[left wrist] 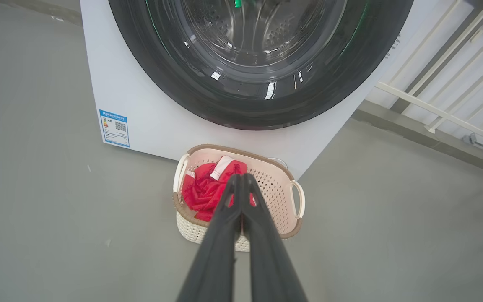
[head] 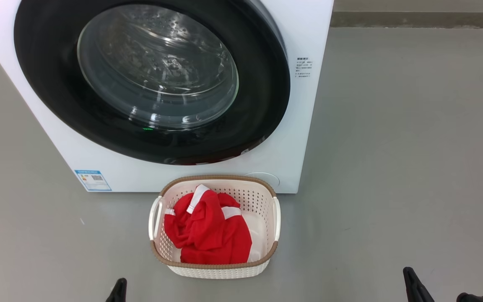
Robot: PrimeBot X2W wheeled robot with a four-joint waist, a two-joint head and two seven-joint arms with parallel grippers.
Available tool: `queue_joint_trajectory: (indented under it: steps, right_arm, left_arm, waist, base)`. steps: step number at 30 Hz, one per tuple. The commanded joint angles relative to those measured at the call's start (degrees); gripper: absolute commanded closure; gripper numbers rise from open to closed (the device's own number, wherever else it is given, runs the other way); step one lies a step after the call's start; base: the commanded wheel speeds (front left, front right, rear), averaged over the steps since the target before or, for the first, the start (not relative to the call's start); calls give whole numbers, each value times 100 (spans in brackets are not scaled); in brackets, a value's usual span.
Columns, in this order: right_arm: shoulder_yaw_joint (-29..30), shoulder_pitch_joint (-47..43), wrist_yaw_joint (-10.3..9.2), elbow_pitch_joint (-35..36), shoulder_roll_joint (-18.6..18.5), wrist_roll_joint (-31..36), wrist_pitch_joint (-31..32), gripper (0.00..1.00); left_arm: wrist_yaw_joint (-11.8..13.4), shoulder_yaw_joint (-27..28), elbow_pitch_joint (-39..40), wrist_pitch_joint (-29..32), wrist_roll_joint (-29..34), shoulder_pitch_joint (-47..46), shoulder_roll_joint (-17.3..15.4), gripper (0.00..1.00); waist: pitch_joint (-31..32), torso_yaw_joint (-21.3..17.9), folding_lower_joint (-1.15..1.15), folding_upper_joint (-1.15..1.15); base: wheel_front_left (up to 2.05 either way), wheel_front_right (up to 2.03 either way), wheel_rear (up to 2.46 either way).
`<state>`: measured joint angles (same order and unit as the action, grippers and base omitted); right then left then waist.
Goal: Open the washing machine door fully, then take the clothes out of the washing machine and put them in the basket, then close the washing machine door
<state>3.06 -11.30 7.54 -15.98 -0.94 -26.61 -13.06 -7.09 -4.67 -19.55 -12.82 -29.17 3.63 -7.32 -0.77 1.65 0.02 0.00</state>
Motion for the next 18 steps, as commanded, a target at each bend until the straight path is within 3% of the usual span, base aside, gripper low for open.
queue_joint_trajectory:
  steps: [1, 18]
  right_arm:
    - [2, 158, -1, 126, -74, -205, 17, 100]
    - [1, 399, -1, 135, -130, -1207, 267, 100]
  left_arm:
    - [-4, 91, 148, 30, -136, -149, -44, 100]
    - [-9, 247, 206, 317, -1066, -279, 29, 100]
  waist:
    - [-2, -2, -1, 0]
    - [6, -26, -1, 0]
  base:
    - [0, 0, 0]
    - [0, 0, 0]
